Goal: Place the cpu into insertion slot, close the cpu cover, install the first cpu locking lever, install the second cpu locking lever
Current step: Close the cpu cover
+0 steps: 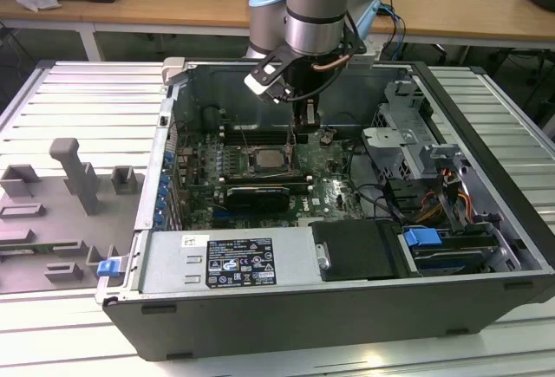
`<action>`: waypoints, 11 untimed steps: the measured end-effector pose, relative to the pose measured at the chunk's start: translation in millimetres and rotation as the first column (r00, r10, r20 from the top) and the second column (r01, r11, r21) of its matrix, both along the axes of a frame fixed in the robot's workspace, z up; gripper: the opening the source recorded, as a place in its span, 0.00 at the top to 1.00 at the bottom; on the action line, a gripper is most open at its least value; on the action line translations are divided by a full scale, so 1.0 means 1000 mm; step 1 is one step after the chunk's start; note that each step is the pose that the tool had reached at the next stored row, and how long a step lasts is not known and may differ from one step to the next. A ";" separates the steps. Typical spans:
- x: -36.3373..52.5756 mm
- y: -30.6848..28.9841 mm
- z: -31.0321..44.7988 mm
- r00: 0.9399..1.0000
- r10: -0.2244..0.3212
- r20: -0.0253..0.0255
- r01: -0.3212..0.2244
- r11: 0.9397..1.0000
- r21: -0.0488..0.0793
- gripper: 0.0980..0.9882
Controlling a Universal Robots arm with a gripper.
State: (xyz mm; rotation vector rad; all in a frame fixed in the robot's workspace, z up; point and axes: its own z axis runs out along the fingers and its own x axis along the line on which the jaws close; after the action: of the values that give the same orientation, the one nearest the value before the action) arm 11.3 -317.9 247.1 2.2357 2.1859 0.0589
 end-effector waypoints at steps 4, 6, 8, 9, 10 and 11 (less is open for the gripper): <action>-0.0017 0.0000 0.0000 1.000 0.000 0.000 0.000 1.000 0.000 0.99; -0.0024 0.0000 0.0000 1.000 0.000 0.000 0.000 1.000 0.000 0.99; -0.0032 0.0000 0.0000 1.000 0.000 0.000 0.000 1.000 0.000 0.99; -0.0037 0.0000 0.0000 1.000 0.000 0.000 0.000 1.000 0.000 0.99; -0.0040 0.0000 0.0000 1.000 0.000 0.000 0.000 1.000 0.000 0.99; -0.0046 0.0000 0.0000 1.000 0.000 0.000 0.000 1.000 0.000 0.99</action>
State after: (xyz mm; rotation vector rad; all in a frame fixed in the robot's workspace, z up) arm 6.8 -317.9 247.1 2.2357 2.1859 0.0590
